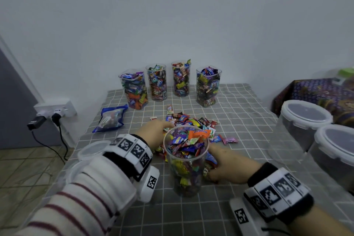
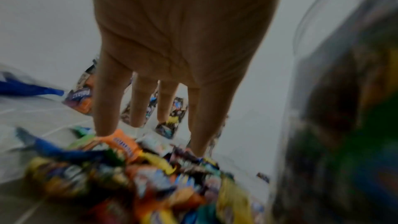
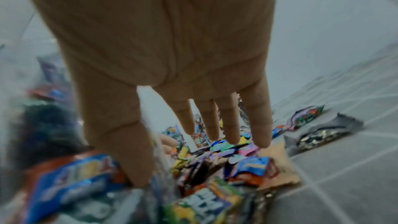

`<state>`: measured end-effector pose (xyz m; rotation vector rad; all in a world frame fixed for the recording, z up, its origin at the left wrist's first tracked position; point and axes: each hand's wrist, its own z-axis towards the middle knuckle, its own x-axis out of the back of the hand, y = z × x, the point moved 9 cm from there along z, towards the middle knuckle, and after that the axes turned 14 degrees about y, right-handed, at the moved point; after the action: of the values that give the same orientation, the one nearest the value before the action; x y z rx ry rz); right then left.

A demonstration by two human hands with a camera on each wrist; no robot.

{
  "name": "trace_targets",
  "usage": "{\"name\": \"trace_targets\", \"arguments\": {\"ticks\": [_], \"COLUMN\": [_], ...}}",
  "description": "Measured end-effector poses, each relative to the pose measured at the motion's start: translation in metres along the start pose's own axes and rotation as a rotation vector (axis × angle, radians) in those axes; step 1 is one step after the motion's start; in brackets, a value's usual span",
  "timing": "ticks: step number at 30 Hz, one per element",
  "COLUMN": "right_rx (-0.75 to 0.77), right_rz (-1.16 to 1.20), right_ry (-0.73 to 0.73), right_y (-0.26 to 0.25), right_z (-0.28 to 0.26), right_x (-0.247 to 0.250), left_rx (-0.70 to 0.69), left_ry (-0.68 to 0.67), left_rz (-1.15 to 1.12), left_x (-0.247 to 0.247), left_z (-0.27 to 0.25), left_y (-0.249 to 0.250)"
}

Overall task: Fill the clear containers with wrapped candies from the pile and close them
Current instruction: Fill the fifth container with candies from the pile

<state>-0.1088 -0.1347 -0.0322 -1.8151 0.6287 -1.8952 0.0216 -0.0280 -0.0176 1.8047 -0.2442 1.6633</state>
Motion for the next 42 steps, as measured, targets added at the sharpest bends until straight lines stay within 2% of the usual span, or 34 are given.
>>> {"name": "trace_targets", "arguments": {"ticks": [2,4,8,10,14,17,20,24,28,33,38,40,42], "right_rx": [-0.043,-0.092,-0.109,-0.097,-0.02,-0.014,-0.014,-0.043,-0.082,-0.004,0.118,0.162,0.206], "right_rz": [-0.203,-0.36,-0.575,-0.609,-0.57,-0.559,-0.52,-0.481,-0.318,-0.201,-0.033,0.062,0.116], "right_ry": [0.001,-0.036,-0.163,-0.167,-0.1,-0.088,-0.005,0.106,0.211,0.443,0.689,0.725,0.684], "right_y": [0.018,0.033,0.042,0.041,0.034,0.036,0.035,0.035,0.029,-0.003,-0.043,-0.06,-0.078], "right_z": [0.011,0.019,0.025,0.028,0.039,0.044,0.046,0.044,0.041,0.033,0.018,0.011,0.007], "right_x": [-0.002,-0.004,-0.012,-0.014,-0.019,-0.02,-0.011,0.004,0.029,0.081,0.124,0.132,0.129], "left_rx": [-0.01,0.059,0.109,0.082,0.004,-0.011,-0.038,-0.011,0.036,0.059,0.024,0.021,0.028], "left_ry": [-0.064,-0.085,-0.046,-0.009,0.047,0.063,0.12,0.204,0.316,0.421,0.532,0.538,0.534], "left_rz": [0.148,0.188,0.17,0.154,0.195,0.202,0.199,0.085,-0.097,-0.308,-0.376,-0.422,-0.452], "left_x": [-0.029,-0.049,-0.062,-0.058,-0.046,-0.04,-0.029,-0.012,0.015,0.045,0.07,0.073,0.073], "left_z": [0.008,0.015,0.016,0.015,0.012,0.01,0.006,-0.002,-0.011,-0.023,-0.035,-0.038,-0.038], "left_y": [-0.011,-0.028,-0.038,-0.034,-0.026,-0.025,-0.021,-0.015,-0.008,-0.001,0.011,0.014,0.015]}}
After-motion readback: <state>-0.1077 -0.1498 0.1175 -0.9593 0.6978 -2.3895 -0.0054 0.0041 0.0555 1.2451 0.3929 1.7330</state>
